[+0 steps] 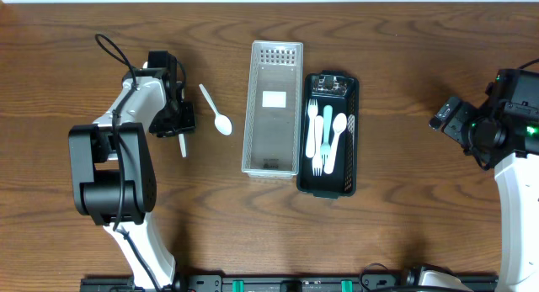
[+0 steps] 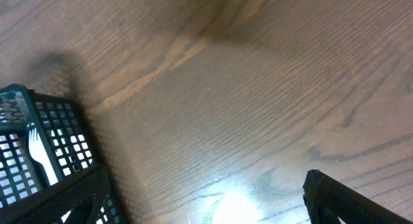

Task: Pack container
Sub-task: 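Grasp a white spoon with the left gripper and lift it, then lower the spoon into the clear tray and release it, then grasp the next white spoon with the left gripper, then place the spoon into the clear tray and open the gripper, then move left gripper to the remaining spoons and grasp one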

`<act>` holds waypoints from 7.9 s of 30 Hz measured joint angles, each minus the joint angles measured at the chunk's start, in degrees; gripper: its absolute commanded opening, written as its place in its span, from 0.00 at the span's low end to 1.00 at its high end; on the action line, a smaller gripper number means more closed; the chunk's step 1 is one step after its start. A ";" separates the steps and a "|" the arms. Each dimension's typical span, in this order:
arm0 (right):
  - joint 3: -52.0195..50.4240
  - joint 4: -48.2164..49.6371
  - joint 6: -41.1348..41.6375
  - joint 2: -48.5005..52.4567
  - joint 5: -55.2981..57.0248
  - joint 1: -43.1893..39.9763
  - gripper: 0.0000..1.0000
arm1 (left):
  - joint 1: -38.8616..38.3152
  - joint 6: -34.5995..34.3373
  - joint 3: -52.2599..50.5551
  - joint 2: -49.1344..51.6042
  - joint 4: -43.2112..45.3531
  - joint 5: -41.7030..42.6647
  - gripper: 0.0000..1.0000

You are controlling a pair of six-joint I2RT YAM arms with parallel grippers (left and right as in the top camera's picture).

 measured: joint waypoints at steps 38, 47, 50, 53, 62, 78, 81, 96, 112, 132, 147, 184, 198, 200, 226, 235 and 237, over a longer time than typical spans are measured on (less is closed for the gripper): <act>0.00 -0.70 0.00 0.09 0.00 0.00 0.99 | -21.46 -1.62 6.78 -22.08 -6.88 3.85 0.06; 0.00 -0.92 0.00 0.09 0.00 0.00 0.99 | -28.63 -3.72 5.77 -14.21 -4.02 4.04 0.06; 0.00 -0.94 0.00 0.09 0.00 0.00 0.99 | -29.44 -5.42 5.77 -12.31 -2.32 4.02 0.10; 0.00 -0.96 0.00 0.09 0.00 0.00 0.99 | -29.33 -6.38 5.77 -9.35 -1.86 3.82 0.34; 0.00 -1.33 0.00 0.09 0.02 0.00 0.99 | -26.60 -7.37 8.85 -12.02 -6.25 2.19 0.76; 0.00 -1.27 0.00 0.09 0.02 0.00 0.99 | -6.54 -11.45 12.26 -15.61 -5.27 -8.44 0.78; 0.00 -1.27 0.00 0.09 0.02 0.00 0.99 | -6.16 -13.40 11.91 -9.92 -3.41 -7.63 0.75; 0.00 -1.53 0.00 0.09 0.02 0.00 0.99 | -7.04 -19.71 11.58 3.10 1.14 2.01 0.71; 0.00 -2.16 0.00 0.09 0.02 0.00 0.99 | -8.31 -21.24 11.58 6.91 0.04 3.15 0.56; 0.00 -2.62 0.00 0.09 0.02 0.00 0.99 | -8.33 -20.09 11.67 7.26 -5.60 0.52 0.06; 0.00 -2.60 0.00 0.11 0.02 0.00 0.99 | -10.25 -9.35 15.85 -11.80 -15.98 -1.57 0.06; 0.00 -2.95 0.00 0.11 1.18 0.00 0.99 | -34.05 -6.73 13.62 -8.55 -6.69 -1.57 0.50; 0.00 -2.97 0.00 0.11 1.18 0.00 0.99 | -7.91 -6.10 17.99 -13.25 -7.93 -7.48 0.68; 0.00 -2.97 0.00 0.11 1.18 0.00 0.99 | -3.32 -5.86 17.99 -12.24 -7.82 -7.91 0.68; 0.00 -4.35 0.00 0.11 1.31 0.00 0.99 | 6.54 6.16 17.97 11.28 7.41 -1.55 0.67; 0.00 -4.35 0.00 0.11 1.31 0.00 0.99 | 6.54 6.16 17.97 11.69 8.72 -1.55 0.47; 0.00 -4.35 0.00 0.11 1.31 0.00 0.99 | 6.54 6.40 17.97 11.69 8.85 -1.55 0.43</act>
